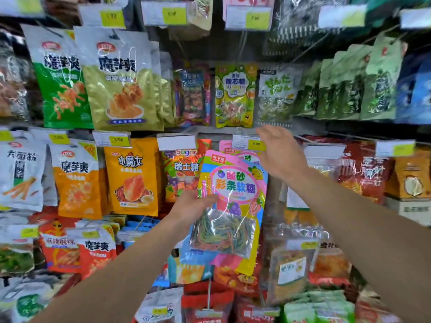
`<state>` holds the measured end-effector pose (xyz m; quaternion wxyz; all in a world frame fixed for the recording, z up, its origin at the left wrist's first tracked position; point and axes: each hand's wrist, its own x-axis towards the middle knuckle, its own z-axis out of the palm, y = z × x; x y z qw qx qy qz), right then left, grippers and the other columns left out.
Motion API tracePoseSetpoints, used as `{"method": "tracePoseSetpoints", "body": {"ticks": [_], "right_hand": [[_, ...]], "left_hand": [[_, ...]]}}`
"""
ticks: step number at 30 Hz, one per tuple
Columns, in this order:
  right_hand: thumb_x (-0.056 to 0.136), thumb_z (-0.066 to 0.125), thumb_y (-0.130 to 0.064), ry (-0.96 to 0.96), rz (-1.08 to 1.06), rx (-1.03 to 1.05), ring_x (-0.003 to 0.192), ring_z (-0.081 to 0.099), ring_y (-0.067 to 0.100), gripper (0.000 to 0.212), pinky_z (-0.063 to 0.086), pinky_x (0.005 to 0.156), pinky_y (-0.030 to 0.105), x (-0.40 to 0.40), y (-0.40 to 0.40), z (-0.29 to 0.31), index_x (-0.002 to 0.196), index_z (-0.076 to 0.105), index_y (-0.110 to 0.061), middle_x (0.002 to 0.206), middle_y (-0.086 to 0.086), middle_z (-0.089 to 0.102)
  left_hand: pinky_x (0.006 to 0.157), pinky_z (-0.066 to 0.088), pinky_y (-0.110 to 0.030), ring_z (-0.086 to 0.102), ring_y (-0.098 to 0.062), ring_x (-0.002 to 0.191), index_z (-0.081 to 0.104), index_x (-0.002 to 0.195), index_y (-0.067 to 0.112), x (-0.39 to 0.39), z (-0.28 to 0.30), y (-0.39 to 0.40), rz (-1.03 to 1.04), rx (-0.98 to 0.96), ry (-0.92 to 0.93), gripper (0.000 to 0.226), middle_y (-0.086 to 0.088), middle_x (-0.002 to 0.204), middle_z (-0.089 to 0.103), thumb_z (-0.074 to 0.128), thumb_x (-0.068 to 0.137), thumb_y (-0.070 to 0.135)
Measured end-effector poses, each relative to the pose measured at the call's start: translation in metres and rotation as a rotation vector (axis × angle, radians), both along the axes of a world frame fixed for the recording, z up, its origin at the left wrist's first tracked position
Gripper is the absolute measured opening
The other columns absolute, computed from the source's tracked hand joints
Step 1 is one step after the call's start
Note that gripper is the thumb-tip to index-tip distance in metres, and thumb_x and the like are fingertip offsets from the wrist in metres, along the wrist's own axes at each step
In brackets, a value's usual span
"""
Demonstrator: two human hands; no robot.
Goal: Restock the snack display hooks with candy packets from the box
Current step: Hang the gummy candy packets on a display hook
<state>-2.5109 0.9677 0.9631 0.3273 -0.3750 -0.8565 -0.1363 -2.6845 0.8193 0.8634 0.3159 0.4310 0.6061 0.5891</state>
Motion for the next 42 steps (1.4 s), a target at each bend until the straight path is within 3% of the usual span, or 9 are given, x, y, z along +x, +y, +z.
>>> {"method": "tracePoseSetpoints", "body": {"ticks": [6, 11, 15, 21, 27, 32, 34, 38, 42], "right_hand": [[0.098, 0.043, -0.049, -0.215, -0.052, -0.022, 0.147, 0.023, 0.029, 0.068, 0.025, 0.118, 0.045, -0.002, 0.03, -0.005, 0.156, 0.017, -0.025, 0.161, -0.001, 0.026], [0.104, 0.037, -0.039, -0.122, 0.077, -0.106, 0.139, 0.038, 0.029, 0.053, 0.032, 0.114, 0.041, -0.004, 0.037, 0.005, 0.154, 0.029, -0.024, 0.154, 0.004, 0.041], [0.103, 0.045, -0.029, 0.112, 0.183, -0.182, 0.117, 0.059, 0.033, 0.034, 0.048, 0.094, 0.044, -0.003, 0.039, 0.016, 0.134, 0.05, -0.017, 0.128, 0.01, 0.064], [0.098, 0.054, -0.019, 0.316, 0.216, -0.034, 0.091, 0.066, 0.032, 0.017, 0.051, 0.08, 0.04, 0.003, 0.045, 0.021, 0.105, 0.069, -0.015, 0.096, 0.007, 0.074], [0.097, 0.055, -0.019, 0.314, 0.279, 0.051, 0.099, 0.069, 0.028, 0.025, 0.054, 0.087, 0.04, 0.005, 0.043, 0.015, 0.115, 0.072, -0.017, 0.108, 0.004, 0.075], [0.093, 0.057, -0.02, 0.315, 0.291, 0.002, 0.105, 0.067, 0.022, 0.027, 0.052, 0.093, 0.039, 0.012, 0.037, -0.002, 0.115, 0.072, -0.021, 0.114, -0.002, 0.073], [0.089, 0.059, -0.017, 0.286, 0.298, -0.029, 0.119, 0.059, 0.023, 0.033, 0.045, 0.105, 0.039, 0.013, 0.033, -0.016, 0.121, 0.069, -0.018, 0.129, -0.001, 0.066], [0.089, 0.058, -0.014, 0.239, 0.275, -0.091, 0.14, 0.036, 0.02, 0.049, 0.029, 0.114, 0.034, 0.015, 0.022, -0.042, 0.136, 0.057, -0.023, 0.155, -0.006, 0.038], [0.088, 0.059, -0.016, 0.282, 0.239, -0.182, 0.143, 0.032, 0.022, 0.057, 0.036, 0.113, 0.041, 0.019, 0.014, -0.064, 0.143, 0.048, -0.026, 0.161, -0.005, 0.024]], "left_hand": [[0.083, 0.052, -0.029, 0.071, -0.01, 0.092, 0.073, 0.099, 0.015, -0.006, 0.005, 0.019, 0.015, -0.024, -0.012, 0.013, 0.003, 0.1, 0.076, 0.067, 0.091, 0.024], [0.085, 0.051, -0.029, 0.069, -0.015, 0.099, 0.074, 0.098, 0.013, -0.006, 0.005, 0.029, 0.045, -0.007, -0.045, 0.015, 0.004, 0.096, 0.077, 0.071, 0.088, 0.023], [0.06, 0.045, -0.012, 0.067, 0.002, 0.076, 0.069, 0.078, 0.022, 0.003, 0.012, 0.038, 0.059, 0.058, -0.087, 0.012, 0.009, 0.082, 0.075, 0.069, 0.089, 0.018], [0.076, 0.038, -0.023, 0.047, 0.004, 0.071, 0.049, 0.074, 0.024, 0.026, 0.03, 0.051, 0.019, 0.073, -0.138, 0.026, 0.014, 0.085, 0.059, 0.064, 0.093, 0.017], [0.091, 0.032, -0.033, 0.048, -0.018, 0.096, 0.05, 0.077, 0.019, 0.023, 0.036, 0.073, 0.05, -0.023, -0.155, 0.023, 0.001, 0.096, 0.06, 0.067, 0.092, 0.026], [0.094, 0.033, -0.036, 0.048, -0.022, 0.109, 0.054, 0.118, 0.006, 0.022, 0.03, 0.081, 0.076, -0.073, -0.155, 0.043, -0.002, 0.119, 0.059, 0.069, 0.089, 0.034], [0.099, 0.032, -0.038, 0.045, -0.023, 0.121, 0.045, 0.129, 0.003, 0.021, 0.027, 0.083, 0.092, -0.066, -0.157, 0.058, 0.006, 0.13, 0.049, 0.07, 0.088, 0.036], [0.1, 0.031, -0.035, 0.046, -0.022, 0.118, 0.054, 0.118, 0.011, 0.022, 0.022, 0.083, 0.099, -0.071, -0.162, 0.035, -0.002, 0.132, 0.052, 0.067, 0.091, 0.031], [0.114, 0.022, -0.05, 0.031, -0.027, 0.142, 0.031, 0.147, 0.008, 0.024, 0.019, 0.085, 0.12, -0.059, -0.218, 0.075, -0.009, 0.153, 0.036, 0.069, 0.089, 0.036]]}}
